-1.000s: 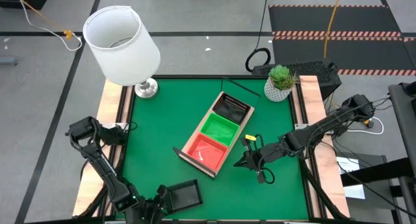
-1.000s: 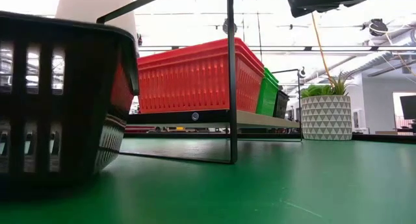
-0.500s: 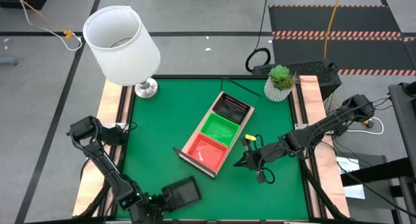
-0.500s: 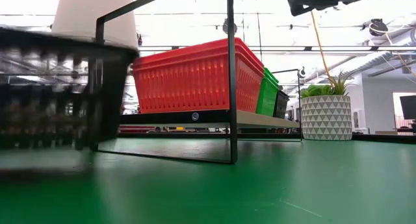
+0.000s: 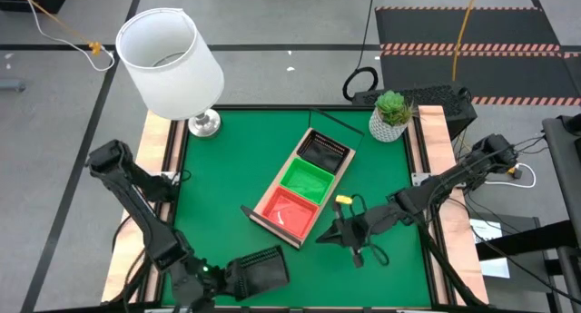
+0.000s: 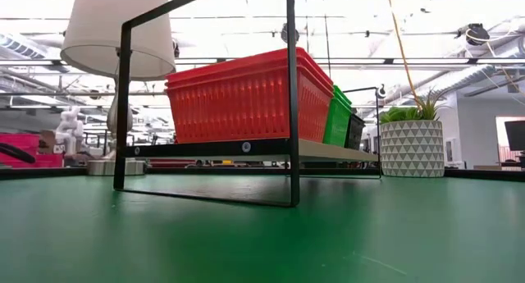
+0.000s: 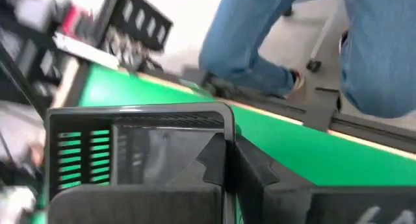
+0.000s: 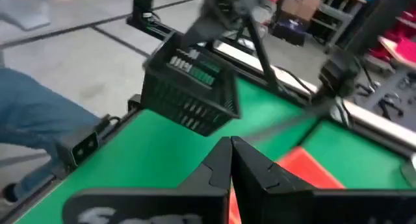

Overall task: Stack baskets on shelf by color
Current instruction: Stack the black bin into the stacked black bin on the shelf

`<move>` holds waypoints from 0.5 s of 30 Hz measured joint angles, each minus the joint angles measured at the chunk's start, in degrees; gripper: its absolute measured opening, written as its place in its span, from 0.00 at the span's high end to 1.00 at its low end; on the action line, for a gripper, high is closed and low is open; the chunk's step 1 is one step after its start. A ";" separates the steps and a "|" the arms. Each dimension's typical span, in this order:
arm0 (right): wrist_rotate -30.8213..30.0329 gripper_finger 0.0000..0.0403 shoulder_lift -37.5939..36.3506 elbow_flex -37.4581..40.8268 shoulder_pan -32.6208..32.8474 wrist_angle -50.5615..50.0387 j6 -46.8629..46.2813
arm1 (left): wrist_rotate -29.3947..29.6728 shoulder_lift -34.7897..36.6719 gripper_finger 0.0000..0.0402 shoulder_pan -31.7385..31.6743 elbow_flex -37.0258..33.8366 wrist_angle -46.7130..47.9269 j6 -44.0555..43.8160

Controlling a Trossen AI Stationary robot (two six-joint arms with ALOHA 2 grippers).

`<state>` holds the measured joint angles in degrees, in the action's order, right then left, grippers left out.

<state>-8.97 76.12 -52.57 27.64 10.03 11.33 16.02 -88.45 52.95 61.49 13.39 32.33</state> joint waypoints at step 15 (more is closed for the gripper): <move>4.50 0.71 17.55 -22.50 3.55 -18.28 10.48 | -16.88 2.25 0.95 -11.12 0.00 -1.86 13.08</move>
<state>-4.47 93.66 -75.07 31.20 -8.25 21.81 -0.86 -86.19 41.83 61.49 11.53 45.41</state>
